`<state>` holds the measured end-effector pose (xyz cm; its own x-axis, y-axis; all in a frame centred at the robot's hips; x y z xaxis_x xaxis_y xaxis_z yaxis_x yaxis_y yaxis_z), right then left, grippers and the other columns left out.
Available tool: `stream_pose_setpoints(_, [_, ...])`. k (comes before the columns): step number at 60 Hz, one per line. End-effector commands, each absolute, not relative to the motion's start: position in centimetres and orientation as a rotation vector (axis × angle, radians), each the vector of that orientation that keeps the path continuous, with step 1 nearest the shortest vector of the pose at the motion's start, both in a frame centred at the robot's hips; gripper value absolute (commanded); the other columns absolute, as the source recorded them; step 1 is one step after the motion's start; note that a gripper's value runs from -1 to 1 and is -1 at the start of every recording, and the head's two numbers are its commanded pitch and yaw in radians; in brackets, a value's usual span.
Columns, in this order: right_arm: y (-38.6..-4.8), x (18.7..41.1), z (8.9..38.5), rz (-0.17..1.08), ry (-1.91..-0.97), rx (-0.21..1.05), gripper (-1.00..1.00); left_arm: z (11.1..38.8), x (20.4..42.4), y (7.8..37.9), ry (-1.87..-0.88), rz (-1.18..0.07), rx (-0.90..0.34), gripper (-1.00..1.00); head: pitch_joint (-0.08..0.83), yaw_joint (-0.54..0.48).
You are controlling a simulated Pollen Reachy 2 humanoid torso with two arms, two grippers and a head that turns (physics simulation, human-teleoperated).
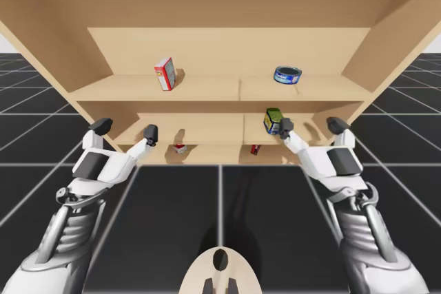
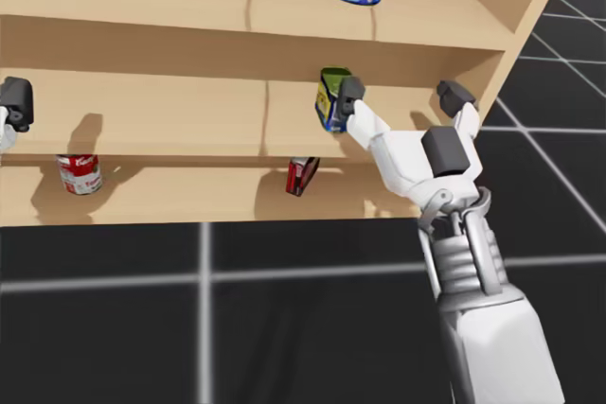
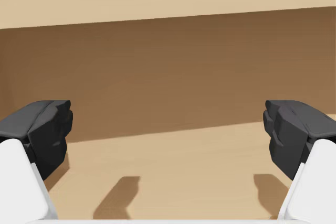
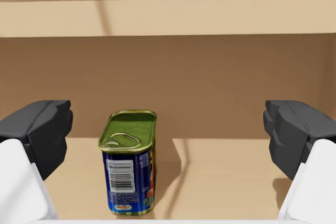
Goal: Look through the shelves, find the pudding box, and take it.
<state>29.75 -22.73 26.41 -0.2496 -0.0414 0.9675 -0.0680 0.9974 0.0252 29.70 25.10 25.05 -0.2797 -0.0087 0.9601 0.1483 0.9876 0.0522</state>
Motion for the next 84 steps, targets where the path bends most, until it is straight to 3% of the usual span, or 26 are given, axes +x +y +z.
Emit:
stream_pose_setpoints(1, [-20.8, 27.0, 27.4, -0.045, -1.806, 0.096, -1.0, 25.1, 29.7, 25.2, -1.849, -0.142, -0.105, -1.0, 0.592, -0.21])
stream_pose_setpoints(12, [-17.2, 22.7, 27.2, -0.052, -1.739, 0.165, -1.0, 25.1, 29.7, 25.4, -1.846, -0.14, -0.109, -1.0, 0.59, -0.21])
stream_pose_setpoints(16, [-16.5, 21.8, 26.7, -0.039, -1.746, 0.138, -1.0, 25.1, 29.7, 25.4, -1.844, -0.139, -0.111, -1.0, 0.589, -0.21])
stream_pose_setpoints(20, [-15.8, 21.0, 26.0, -0.091, -1.724, 0.189, -1.0, 25.1, 29.7, 25.5, -1.844, -0.138, -0.113, -1.0, 0.594, -0.21])
stream_pose_setpoints(36, [-14.1, 20.5, 21.5, -0.078, -1.668, 0.163, -1.0, 25.1, 29.7, 25.5, -1.842, -0.139, -0.126, -1.0, 0.611, -0.21])
stream_pose_setpoints(53, [-13.3, 25.1, 16.7, -0.104, -1.546, 0.117, -1.0, 25.0, 29.7, 25.3, -1.84, -0.141, -0.129, -1.0, 0.61, -0.21])
stream_pose_setpoints(84, [-10.3, 33.6, 14.5, -0.118, -1.412, 0.081, -1.0, 25.1, 29.6, 25.2, -1.838, -0.138, -0.137, -1.0, 0.605, -0.21])
